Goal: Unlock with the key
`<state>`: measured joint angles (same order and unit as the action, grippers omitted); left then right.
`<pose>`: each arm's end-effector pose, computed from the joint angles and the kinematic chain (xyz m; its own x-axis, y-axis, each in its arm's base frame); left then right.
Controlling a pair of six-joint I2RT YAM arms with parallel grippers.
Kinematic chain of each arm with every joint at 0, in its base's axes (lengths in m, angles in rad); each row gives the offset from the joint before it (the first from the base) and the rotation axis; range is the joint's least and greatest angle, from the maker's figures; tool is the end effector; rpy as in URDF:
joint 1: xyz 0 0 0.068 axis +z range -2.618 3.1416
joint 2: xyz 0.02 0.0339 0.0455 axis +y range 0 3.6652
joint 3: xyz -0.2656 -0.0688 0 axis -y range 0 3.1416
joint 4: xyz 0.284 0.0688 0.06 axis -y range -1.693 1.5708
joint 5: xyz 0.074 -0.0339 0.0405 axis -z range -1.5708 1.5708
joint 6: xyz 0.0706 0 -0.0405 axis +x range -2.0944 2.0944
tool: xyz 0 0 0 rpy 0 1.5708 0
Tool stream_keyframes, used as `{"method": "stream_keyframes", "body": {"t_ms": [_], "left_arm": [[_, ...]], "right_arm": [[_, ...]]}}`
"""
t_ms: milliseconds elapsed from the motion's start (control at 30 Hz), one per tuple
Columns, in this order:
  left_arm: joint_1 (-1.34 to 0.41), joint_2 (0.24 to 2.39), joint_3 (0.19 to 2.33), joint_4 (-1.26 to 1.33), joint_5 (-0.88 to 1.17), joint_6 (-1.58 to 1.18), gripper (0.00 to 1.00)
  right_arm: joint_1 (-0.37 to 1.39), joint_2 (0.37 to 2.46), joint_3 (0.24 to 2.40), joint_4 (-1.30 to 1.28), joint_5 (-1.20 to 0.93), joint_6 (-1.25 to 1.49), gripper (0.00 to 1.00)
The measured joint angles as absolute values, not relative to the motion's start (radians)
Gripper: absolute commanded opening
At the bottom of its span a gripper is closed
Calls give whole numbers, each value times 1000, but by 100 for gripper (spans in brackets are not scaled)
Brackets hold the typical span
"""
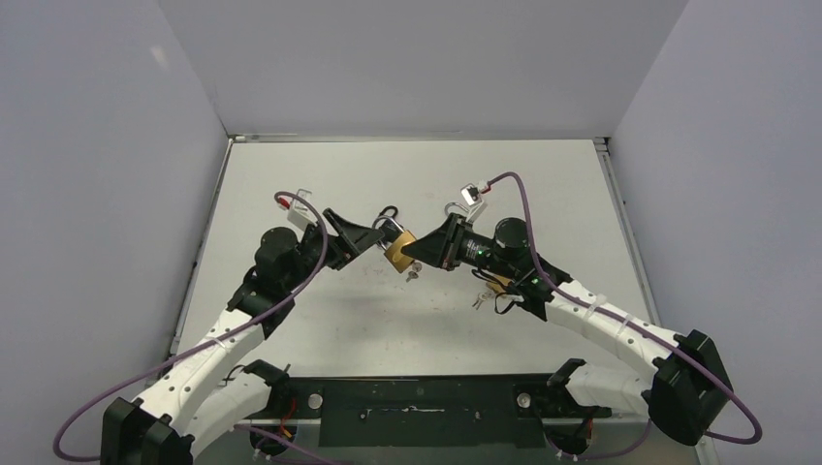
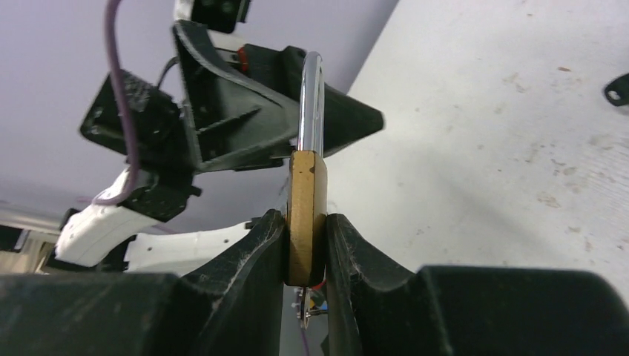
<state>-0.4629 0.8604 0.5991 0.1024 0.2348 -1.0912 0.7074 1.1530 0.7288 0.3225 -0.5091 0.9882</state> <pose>0.2410 -0.1386 0.2769 -0.6330 -0.6484 -0.4229 0.1696 0.4169 -0.8930 0.2290 0.2411 0.2803 -0.8240 0.2548 -0.5060 -0.4505 0.2469 0.8579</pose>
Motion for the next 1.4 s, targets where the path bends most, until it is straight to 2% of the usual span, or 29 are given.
{"method": "stream_keyframes", "body": {"t_ms": [100, 267, 300, 400, 433, 467, 567, 667, 767, 933, 1167, 1267, 1400], "left_arm": [[-463, 893, 599, 145, 293, -1055, 44], [-463, 915, 601, 210, 352, -1003, 4], [-463, 922, 601, 234, 368, -987, 0], [-463, 938, 601, 292, 381, -968, 0], [-463, 942, 601, 315, 382, -959, 1], [-462, 945, 601, 342, 382, -951, 6], [-457, 954, 590, 438, 379, -920, 32], [-457, 982, 572, 532, 389, -875, 69], [-459, 1020, 561, 581, 408, -842, 84], [-458, 1007, 523, 567, 402, -807, 93], [-459, 839, 481, 360, 360, -744, 96], [-459, 759, 480, 256, 334, -730, 96], [-459, 686, 480, 141, 294, -720, 96]], "right_arm": [[707, 1136, 729, 360, -542, 1028, 0], [707, 1137, 729, 369, -582, 1092, 0], [707, 1139, 729, 371, -590, 1110, 0], [707, 1148, 728, 407, -615, 1175, 0], [707, 1153, 726, 430, -622, 1205, 0], [707, 1161, 723, 464, -629, 1242, 0], [706, 1203, 714, 591, -653, 1376, 0], [707, 1261, 697, 744, -654, 1526, 0], [708, 1320, 656, 888, -633, 1676, 0], [698, 1341, 604, 976, -577, 1795, 0], [566, 1286, 536, 972, -503, 1810, 0], [490, 1212, 523, 834, -503, 1722, 0], [440, 1116, 590, 461, -450, 1459, 0]]}}
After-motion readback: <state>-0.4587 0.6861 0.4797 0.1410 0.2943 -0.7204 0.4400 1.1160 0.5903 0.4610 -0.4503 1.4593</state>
